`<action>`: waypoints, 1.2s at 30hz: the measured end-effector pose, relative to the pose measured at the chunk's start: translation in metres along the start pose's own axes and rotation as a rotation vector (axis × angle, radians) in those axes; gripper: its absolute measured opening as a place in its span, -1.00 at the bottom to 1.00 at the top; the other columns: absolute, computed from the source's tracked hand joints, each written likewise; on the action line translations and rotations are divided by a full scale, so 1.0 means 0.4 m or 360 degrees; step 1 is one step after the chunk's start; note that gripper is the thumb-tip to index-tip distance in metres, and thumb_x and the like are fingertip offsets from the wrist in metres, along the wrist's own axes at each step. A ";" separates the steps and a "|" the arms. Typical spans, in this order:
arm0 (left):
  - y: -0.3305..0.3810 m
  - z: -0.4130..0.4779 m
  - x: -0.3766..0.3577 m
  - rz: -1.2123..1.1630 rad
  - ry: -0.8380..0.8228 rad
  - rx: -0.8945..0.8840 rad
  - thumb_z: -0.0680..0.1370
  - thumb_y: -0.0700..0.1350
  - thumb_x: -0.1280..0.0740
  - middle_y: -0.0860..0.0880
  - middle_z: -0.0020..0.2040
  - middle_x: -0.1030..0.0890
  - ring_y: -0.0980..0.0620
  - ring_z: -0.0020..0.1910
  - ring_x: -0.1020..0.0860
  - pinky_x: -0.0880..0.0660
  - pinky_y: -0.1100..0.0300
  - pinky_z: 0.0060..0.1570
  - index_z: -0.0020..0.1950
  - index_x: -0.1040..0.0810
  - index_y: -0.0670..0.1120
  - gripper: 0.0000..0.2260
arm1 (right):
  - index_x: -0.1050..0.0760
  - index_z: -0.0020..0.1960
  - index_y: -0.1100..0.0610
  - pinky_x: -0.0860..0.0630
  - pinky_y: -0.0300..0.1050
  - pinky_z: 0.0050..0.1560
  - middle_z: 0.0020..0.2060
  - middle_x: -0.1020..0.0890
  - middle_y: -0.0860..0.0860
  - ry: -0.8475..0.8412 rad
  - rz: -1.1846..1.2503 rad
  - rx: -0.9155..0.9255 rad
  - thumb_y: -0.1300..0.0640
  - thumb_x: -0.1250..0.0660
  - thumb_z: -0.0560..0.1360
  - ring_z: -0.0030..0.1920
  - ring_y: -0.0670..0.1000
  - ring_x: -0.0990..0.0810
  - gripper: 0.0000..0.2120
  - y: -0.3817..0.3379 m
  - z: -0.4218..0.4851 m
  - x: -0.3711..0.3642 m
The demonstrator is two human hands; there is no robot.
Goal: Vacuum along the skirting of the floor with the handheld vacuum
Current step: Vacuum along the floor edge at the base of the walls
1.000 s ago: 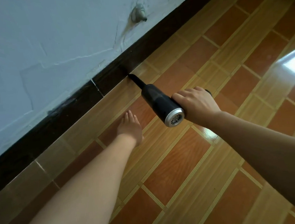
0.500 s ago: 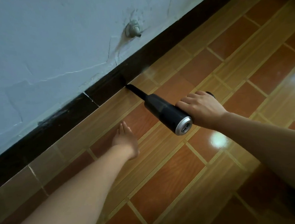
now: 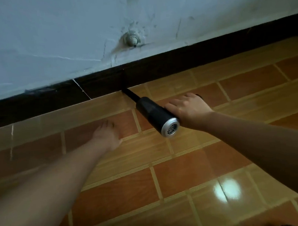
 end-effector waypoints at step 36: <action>0.226 -0.028 -0.056 -0.0415 0.0339 0.0208 0.67 0.01 0.00 -0.20 0.56 0.08 -0.11 0.55 0.09 0.08 0.03 0.53 0.57 0.08 -0.13 -0.47 | -0.47 0.05 0.19 -0.36 -0.05 -0.18 -0.19 -0.62 0.12 -0.0199 0.0027 0.0082 0.13 -0.40 0.41 -0.22 0.15 -0.59 -0.73 0.032 -0.004 -0.015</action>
Point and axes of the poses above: each hand's wrist, its own z-axis towards the middle knuckle, its own x-axis out of the back of the hand, y = z × x, the point moved 1 cm from there along z, towards the middle knuckle
